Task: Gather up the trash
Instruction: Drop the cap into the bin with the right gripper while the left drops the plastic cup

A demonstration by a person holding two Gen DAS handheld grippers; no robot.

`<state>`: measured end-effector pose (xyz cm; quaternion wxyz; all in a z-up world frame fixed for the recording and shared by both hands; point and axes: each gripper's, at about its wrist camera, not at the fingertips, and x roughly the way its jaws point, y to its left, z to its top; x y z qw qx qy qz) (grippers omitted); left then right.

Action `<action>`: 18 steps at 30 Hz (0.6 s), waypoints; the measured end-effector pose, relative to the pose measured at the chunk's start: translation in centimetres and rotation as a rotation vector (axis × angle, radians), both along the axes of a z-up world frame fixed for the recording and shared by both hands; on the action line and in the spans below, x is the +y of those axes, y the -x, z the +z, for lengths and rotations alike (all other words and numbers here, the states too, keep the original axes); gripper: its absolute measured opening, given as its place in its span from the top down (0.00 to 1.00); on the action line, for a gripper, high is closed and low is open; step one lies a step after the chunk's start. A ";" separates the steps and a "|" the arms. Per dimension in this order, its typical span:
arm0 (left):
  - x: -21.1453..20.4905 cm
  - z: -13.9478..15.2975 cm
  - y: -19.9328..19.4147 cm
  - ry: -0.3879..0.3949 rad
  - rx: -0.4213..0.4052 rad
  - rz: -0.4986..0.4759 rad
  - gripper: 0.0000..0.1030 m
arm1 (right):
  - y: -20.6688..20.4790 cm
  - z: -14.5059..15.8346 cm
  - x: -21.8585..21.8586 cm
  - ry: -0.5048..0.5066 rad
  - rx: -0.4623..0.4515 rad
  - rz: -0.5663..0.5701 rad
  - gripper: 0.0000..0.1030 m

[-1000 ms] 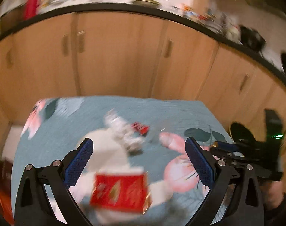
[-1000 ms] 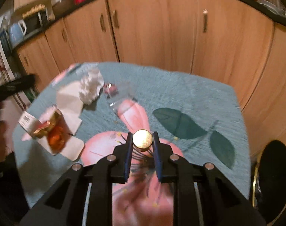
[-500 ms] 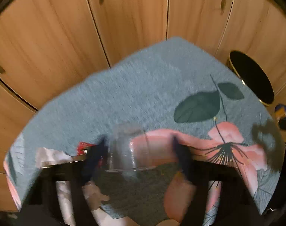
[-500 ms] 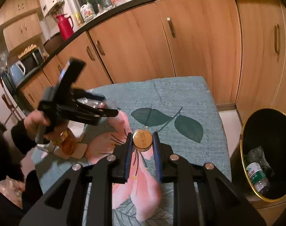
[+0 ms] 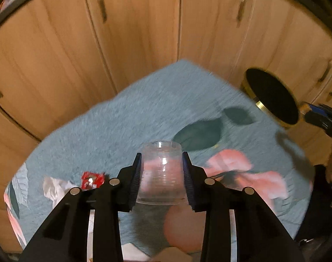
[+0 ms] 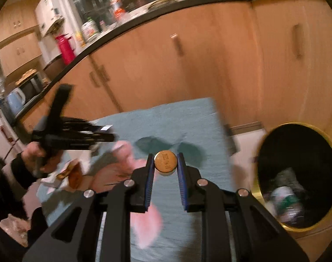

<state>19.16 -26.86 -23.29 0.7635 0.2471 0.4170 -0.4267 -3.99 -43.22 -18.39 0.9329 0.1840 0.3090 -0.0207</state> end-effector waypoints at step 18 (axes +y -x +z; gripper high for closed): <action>-15.3 -0.9 11.0 0.080 0.189 -0.245 0.67 | 5.5 -7.8 -14.2 0.039 0.168 -0.350 0.53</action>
